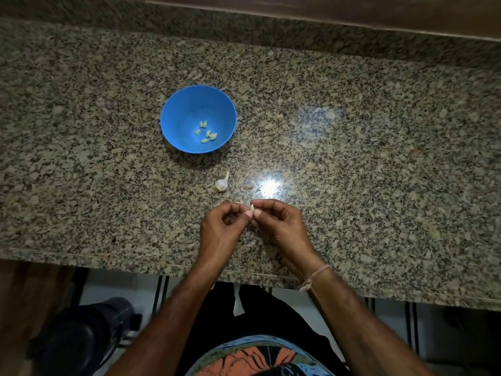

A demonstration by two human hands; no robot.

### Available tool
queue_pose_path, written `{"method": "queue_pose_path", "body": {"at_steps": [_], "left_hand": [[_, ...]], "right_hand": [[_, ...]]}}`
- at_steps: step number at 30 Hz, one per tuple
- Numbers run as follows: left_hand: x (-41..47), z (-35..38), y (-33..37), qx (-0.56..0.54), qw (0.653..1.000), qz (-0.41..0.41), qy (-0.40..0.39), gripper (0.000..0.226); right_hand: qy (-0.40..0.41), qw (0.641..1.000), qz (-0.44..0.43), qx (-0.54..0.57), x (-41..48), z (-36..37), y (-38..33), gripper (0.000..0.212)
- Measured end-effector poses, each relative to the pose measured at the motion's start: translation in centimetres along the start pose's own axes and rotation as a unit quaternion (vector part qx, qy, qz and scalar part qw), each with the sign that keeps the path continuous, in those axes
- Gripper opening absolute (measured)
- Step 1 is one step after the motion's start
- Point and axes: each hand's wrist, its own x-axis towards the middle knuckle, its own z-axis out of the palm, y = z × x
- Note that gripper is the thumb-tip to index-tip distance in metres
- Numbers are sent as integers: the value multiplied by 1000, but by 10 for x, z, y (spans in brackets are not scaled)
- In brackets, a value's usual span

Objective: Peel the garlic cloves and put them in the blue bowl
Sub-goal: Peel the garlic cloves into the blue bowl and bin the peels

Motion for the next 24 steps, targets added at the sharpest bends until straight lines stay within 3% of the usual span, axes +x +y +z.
{"method": "queue_pose_path", "body": {"at_steps": [7, 15, 19, 21, 24], "left_hand": [[1, -2, 1, 75, 996, 35, 17, 15], [3, -2, -1, 103, 994, 46, 16, 10], [4, 3, -4, 145, 989, 13, 18, 8], [3, 3, -2, 110, 994, 10, 17, 7], [-1, -1, 5, 43, 998, 53, -2, 24]], "right_hand": [[-10, 987, -86, -136, -1, -3, -6, 18], [-8, 990, -58, -128, -2, -3, -5, 18], [-17, 999, 17, -28, 0, -1, -4, 23], [-21, 996, 61, 57, 2, -2, -3, 26], [-21, 989, 103, 107, 5, -5, -1, 23]]}}
